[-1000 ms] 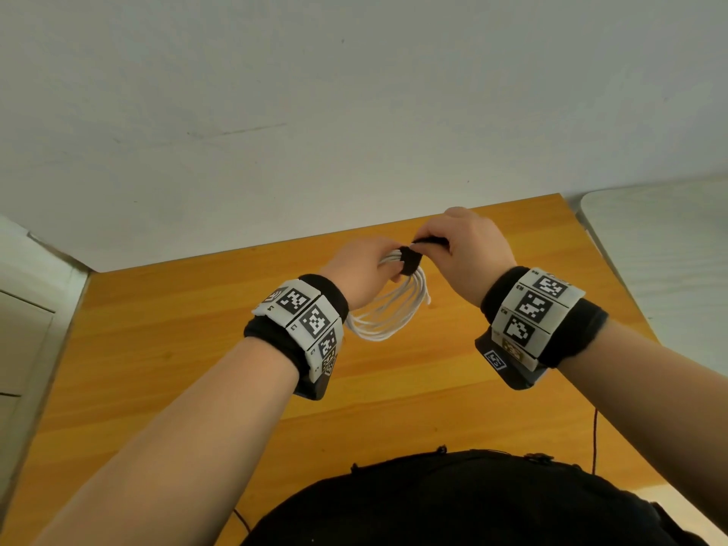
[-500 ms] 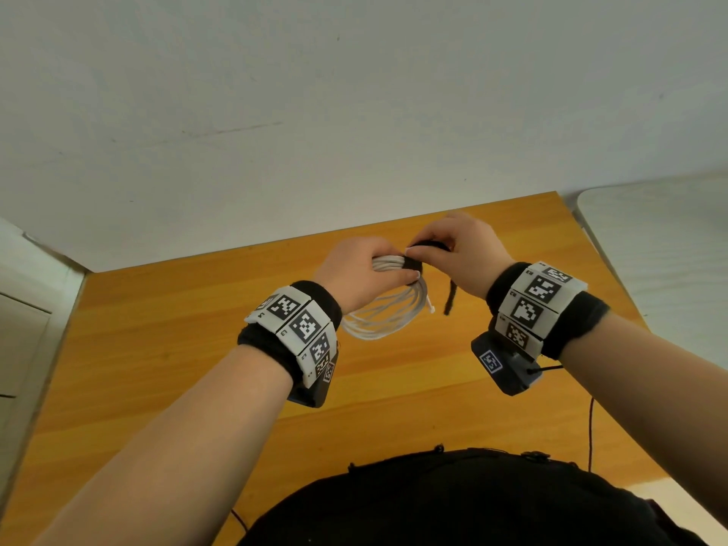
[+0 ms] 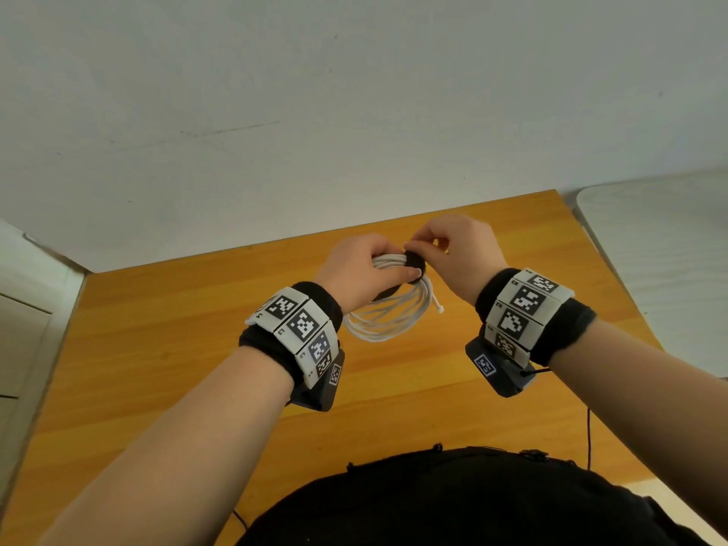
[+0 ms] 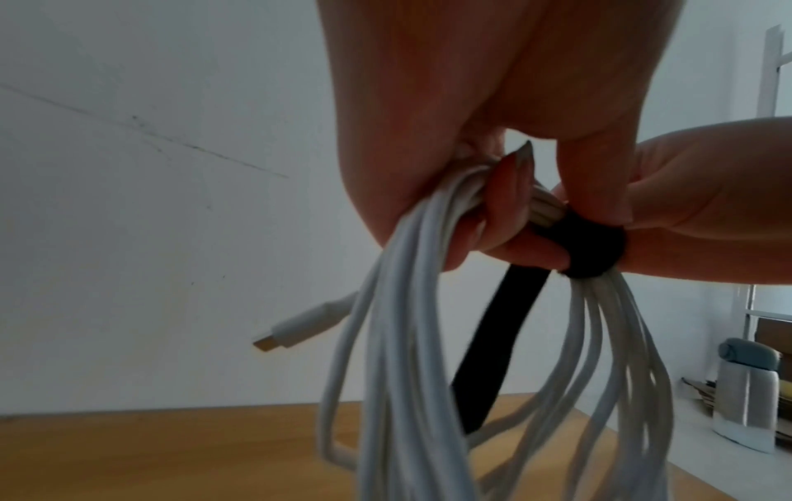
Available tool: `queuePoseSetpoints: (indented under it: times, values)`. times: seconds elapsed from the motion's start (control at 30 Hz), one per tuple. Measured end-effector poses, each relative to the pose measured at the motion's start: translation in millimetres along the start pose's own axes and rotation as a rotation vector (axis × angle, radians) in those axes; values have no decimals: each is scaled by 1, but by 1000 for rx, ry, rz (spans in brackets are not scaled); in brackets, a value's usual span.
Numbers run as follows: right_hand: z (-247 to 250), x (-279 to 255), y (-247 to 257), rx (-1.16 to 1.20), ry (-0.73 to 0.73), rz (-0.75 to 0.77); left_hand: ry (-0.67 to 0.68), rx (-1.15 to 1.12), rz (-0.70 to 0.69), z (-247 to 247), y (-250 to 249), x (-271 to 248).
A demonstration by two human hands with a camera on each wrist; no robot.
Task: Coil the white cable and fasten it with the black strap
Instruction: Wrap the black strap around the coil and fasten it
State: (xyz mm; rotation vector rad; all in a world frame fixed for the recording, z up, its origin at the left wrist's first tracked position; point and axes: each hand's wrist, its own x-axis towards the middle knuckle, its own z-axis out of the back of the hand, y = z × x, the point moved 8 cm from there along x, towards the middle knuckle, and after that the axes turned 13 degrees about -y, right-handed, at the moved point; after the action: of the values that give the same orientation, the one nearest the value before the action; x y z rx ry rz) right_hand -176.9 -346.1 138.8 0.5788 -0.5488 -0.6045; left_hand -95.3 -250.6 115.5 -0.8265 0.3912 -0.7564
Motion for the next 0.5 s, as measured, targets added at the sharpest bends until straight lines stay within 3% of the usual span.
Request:
queuePoseSetpoints:
  times: [0.2, 0.37, 0.5]
  values:
    - [-11, -2, -10, 123, 112, -130, -72, -86, 36, 6, 2, 0]
    - [-9, 1, -21, 328, 63, -302, -93, -30, -13, 6, 0, 2]
    - [-4, -2, -22, 299, 2, -284, -155, 9, 4, 12, 6, 7]
